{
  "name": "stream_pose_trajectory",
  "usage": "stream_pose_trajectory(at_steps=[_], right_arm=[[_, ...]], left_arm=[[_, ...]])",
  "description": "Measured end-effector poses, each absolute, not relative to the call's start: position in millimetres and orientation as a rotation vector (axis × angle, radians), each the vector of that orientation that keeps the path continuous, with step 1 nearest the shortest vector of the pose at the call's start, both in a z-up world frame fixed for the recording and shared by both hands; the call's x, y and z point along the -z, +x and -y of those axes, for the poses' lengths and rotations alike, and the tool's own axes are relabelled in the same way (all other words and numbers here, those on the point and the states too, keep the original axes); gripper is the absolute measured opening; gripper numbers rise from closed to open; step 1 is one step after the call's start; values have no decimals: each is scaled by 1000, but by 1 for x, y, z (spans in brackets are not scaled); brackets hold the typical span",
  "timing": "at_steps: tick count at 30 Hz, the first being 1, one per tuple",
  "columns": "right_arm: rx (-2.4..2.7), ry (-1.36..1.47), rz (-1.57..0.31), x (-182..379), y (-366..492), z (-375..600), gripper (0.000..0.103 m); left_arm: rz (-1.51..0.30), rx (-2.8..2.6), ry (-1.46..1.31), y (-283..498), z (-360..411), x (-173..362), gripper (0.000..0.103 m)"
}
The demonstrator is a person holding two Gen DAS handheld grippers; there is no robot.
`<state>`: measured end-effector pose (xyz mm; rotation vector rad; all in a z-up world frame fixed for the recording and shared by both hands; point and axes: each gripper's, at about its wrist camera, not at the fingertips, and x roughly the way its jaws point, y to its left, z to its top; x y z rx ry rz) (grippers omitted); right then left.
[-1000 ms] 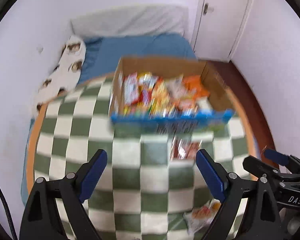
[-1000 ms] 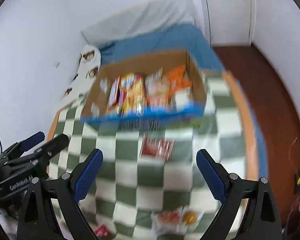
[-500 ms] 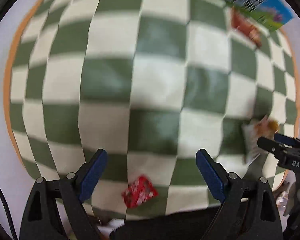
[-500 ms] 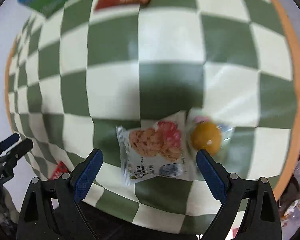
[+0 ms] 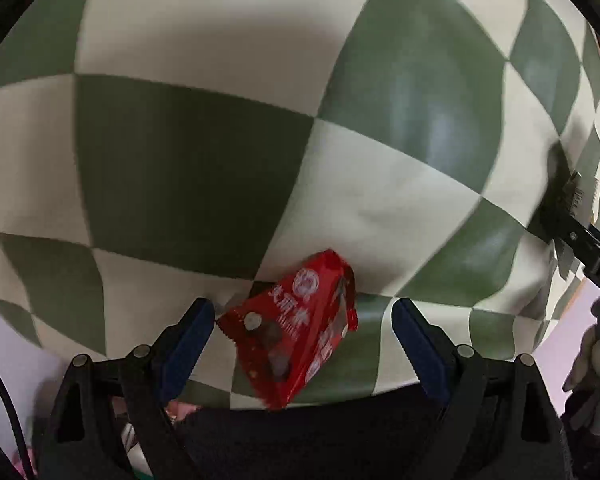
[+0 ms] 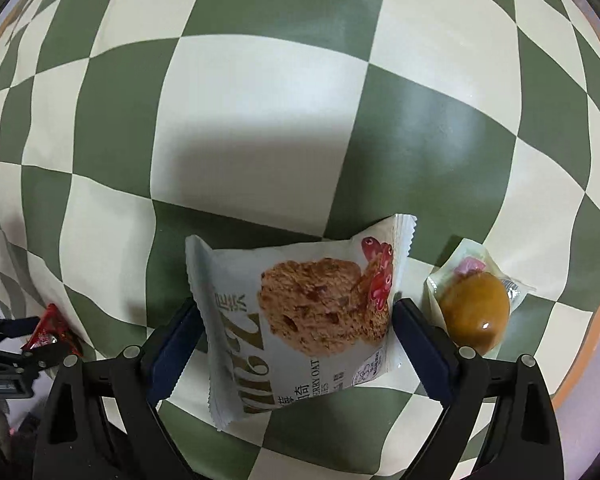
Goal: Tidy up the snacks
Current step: 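Grasp the red chocolate packet with left tool while right tool grasps the cranberry oat cookie packet, then carry both packets into the box and open both tools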
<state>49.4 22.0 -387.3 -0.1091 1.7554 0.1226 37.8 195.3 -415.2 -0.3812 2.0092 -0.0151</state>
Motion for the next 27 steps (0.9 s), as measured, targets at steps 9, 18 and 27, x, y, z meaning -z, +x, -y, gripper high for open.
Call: stream_pose_trajectory(at_steps=[9, 18, 27], right_arm=[[-169, -104, -1711, 379, 46, -18, 70], [-125, 39, -1590, 345, 54, 19, 68], [-109, 141, -1486, 302, 70, 54, 67]], left_arm=[[-1890, 114, -367, 71, -172, 382, 56], [-1670, 186, -281, 164, -122, 331, 56], [-1569, 274, -255, 206, -92, 279, 56]])
